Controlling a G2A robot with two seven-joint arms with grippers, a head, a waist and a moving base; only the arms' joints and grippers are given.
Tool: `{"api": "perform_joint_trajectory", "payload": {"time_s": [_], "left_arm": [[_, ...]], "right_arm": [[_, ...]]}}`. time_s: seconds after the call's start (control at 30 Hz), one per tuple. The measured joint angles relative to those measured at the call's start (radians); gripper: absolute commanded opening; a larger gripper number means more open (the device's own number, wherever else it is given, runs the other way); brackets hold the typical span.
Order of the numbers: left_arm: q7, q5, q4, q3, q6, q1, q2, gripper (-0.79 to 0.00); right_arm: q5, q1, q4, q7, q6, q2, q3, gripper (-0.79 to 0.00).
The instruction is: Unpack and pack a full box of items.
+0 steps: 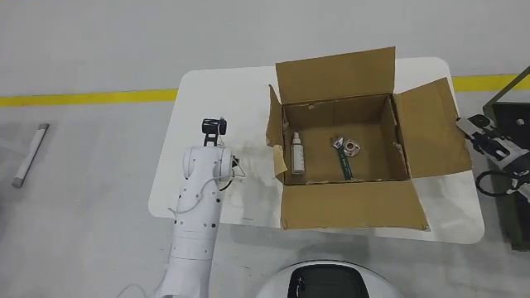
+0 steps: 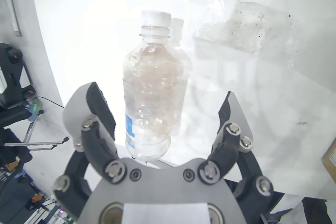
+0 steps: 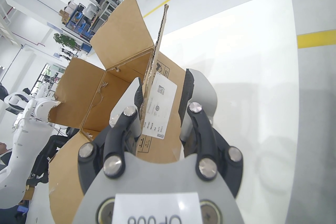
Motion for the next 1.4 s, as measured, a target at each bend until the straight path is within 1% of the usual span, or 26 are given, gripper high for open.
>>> {"api": "perform_joint_trajectory", "payload": {"time_s": [0.1, 0.17, 0.2, 0.23, 0.37, 0.4, 0.43, 0.47, 0.5, 0.53, 0.67, 0.73, 0.8, 0.87, 1.07, 1.2, 1.4], "left_arm": [[-0.020, -0.014, -0.084, -0.010, -0.006, 0.004, 0.002, 0.000], [-0.042, -0.025, -0.175, -0.017, -0.024, 0.012, 0.003, 0.000], [-0.051, -0.033, -0.221, -0.021, -0.032, 0.017, 0.004, 0.000], [-0.064, -0.045, -0.284, -0.026, -0.043, 0.023, 0.005, 0.000], [-0.064, -0.102, -0.490, -0.036, -0.083, 0.027, 0.007, 0.000], [-0.058, -0.124, -0.532, -0.039, -0.090, 0.024, 0.007, -0.139], [-0.049, -0.149, -0.579, -0.041, -0.098, 0.017, 0.007, -0.425], [-0.043, -0.168, -0.609, -0.041, -0.104, 0.010, 0.007, -0.489], [-0.036, -0.189, -0.636, -0.039, -0.109, 0.002, 0.006, -0.625], [-0.029, -0.218, -0.667, -0.035, -0.116, -0.008, 0.006, -0.785], [-0.008, -0.356, -0.740, -0.008, -0.150, -0.031, 0.002, -0.785], [-0.010, -0.423, -0.755, 0.017, -0.180, -0.038, 0.002, -0.785], [-0.006, -0.459, -0.760, 0.047, -0.207, -0.039, 0.002, -0.785], [-0.005, -0.476, -0.751, 0.072, -0.220, -0.032, 0.003, -0.785], [0.008, -0.454, -0.686, 0.157, -0.241, -0.005, 0.006, -0.785], [0.001, -0.442, -0.656, 0.177, -0.253, -0.005, 0.009, -0.785], [0.000, -0.410, -0.603, 0.183, -0.254, -0.007, 0.016, -0.785]], "right_arm": [[0.015, -0.003, -0.012, -0.020, -0.006, 0.000, 0.023, -0.508], [0.025, -0.006, -0.022, -0.037, -0.013, 0.000, 0.046, -0.536], [0.029, -0.006, -0.028, -0.047, -0.016, -0.001, 0.056, -0.640], [0.033, -0.007, -0.037, -0.060, -0.022, -0.001, 0.069, -0.785], [0.035, -0.016, -0.092, -0.097, -0.060, -0.003, 0.092, -0.785], [0.031, -0.019, -0.107, -0.105, -0.071, -0.003, 0.093, -0.785], [0.019, -0.024, -0.127, -0.114, -0.087, -0.004, 0.093, -0.785], [0.008, -0.028, -0.142, -0.120, -0.096, -0.005, 0.091, -0.785], [-0.006, -0.034, -0.157, -0.126, -0.102, -0.006, 0.086, -0.785], [-0.027, -0.041, -0.175, -0.134, -0.108, -0.007, 0.078, -0.785], [-0.113, -0.051, -0.203, -0.150, -0.116, -0.010, 0.031, -0.785], [-0.175, -0.053, -0.204, -0.162, -0.112, -0.012, 0.001, -0.785], [-0.202, -0.055, -0.196, -0.175, -0.108, -0.014, -0.027, -0.785], [-0.215, -0.055, -0.185, -0.178, -0.107, -0.016, -0.044, -0.785], [-0.239, -0.047, -0.152, -0.171, -0.100, -0.017, -0.066, -0.785], [-0.244, -0.042, -0.139, -0.169, -0.096, -0.018, -0.071, -0.785], [-0.249, -0.035, -0.121, -0.165, -0.095, -0.019, -0.081, -0.785]]}}
